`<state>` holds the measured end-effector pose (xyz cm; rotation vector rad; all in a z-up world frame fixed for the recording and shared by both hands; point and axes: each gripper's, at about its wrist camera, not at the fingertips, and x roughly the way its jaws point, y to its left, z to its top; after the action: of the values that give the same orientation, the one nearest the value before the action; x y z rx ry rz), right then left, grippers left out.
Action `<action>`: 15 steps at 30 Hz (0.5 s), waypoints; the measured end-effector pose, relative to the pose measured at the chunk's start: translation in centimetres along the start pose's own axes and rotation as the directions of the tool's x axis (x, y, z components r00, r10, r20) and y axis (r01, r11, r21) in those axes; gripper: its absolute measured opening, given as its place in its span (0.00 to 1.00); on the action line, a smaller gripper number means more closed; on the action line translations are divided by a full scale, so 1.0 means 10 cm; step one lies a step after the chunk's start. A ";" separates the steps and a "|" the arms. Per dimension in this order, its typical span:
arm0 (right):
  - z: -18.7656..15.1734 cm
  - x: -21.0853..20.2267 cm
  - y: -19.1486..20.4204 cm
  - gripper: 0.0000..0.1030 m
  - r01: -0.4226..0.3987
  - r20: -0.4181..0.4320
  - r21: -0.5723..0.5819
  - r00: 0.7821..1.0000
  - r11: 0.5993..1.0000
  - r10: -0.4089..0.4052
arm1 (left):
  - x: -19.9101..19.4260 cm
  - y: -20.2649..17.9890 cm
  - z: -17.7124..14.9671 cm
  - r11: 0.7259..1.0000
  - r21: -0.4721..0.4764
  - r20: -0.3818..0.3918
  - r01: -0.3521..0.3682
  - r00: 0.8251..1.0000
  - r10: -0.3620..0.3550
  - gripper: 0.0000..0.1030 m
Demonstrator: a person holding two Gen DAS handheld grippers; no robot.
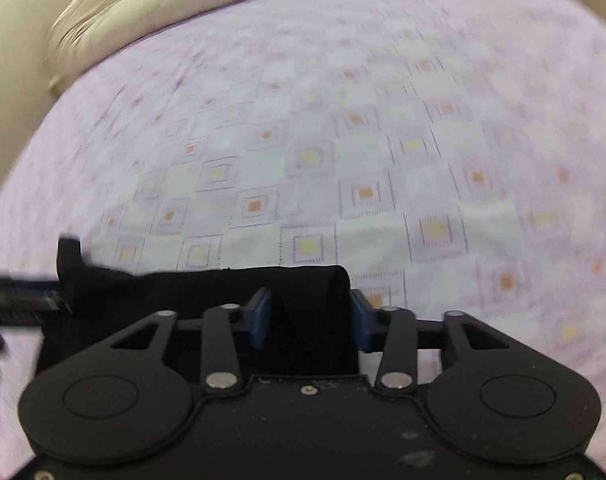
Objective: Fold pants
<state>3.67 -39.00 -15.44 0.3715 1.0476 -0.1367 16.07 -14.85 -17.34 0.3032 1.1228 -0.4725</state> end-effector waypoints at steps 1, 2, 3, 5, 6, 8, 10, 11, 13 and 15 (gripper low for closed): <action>-0.02 -0.06 0.06 0.33 0.012 0.016 -0.041 1.000 0.999 -0.011 | -0.08 0.03 0.00 1.000 -0.010 0.028 0.000 1.000 0.001 0.68; -0.05 -0.12 0.08 0.28 0.016 0.030 -0.064 0.999 0.998 -0.015 | -0.18 0.06 0.00 1.000 -0.024 0.064 -0.002 0.998 0.004 0.68; -0.08 -0.19 0.12 0.27 0.023 0.046 -0.091 0.999 0.996 -0.019 | -0.25 0.10 0.02 0.999 -0.037 0.089 -0.002 0.996 0.006 0.68; -0.17 -0.33 0.20 0.23 0.043 0.078 -0.157 0.996 0.987 -0.031 | -0.34 0.18 0.10 0.997 -0.072 0.118 -0.004 0.993 0.013 0.68; -0.22 -0.41 0.28 0.22 0.053 0.098 -0.209 0.995 0.976 -0.033 | -0.34 0.22 0.16 0.996 -0.087 0.112 -0.008 0.994 0.018 0.68; -0.33 -0.54 0.42 0.17 0.066 0.127 -0.312 0.992 0.948 -0.027 | -0.25 0.27 0.32 0.994 -0.112 0.077 -0.017 0.997 0.026 0.68; -0.45 -0.66 0.53 0.15 0.050 0.138 -0.396 0.990 0.917 0.006 | -0.13 0.29 0.45 0.994 -0.110 0.034 -0.027 0.999 0.031 0.68; -0.50 -0.71 0.60 0.15 0.029 0.134 -0.433 0.990 0.901 0.032 | -0.04 0.27 0.52 0.996 -0.088 0.004 -0.032 0.999 0.033 0.68; -0.52 -0.76 0.66 0.15 0.002 0.121 -0.474 0.991 0.881 0.063 | 0.12 0.22 0.60 0.997 -0.028 -0.063 -0.072 0.996 0.070 0.68; -0.57 -0.79 0.71 0.15 -0.021 0.108 -0.490 0.990 0.871 0.085 | 0.28 0.20 0.62 0.990 0.025 -0.138 -0.137 0.981 0.139 0.58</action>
<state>-2.92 -30.86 -9.49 -0.0708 0.9068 0.1550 22.92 -16.61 -17.37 0.4303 1.2249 -0.3410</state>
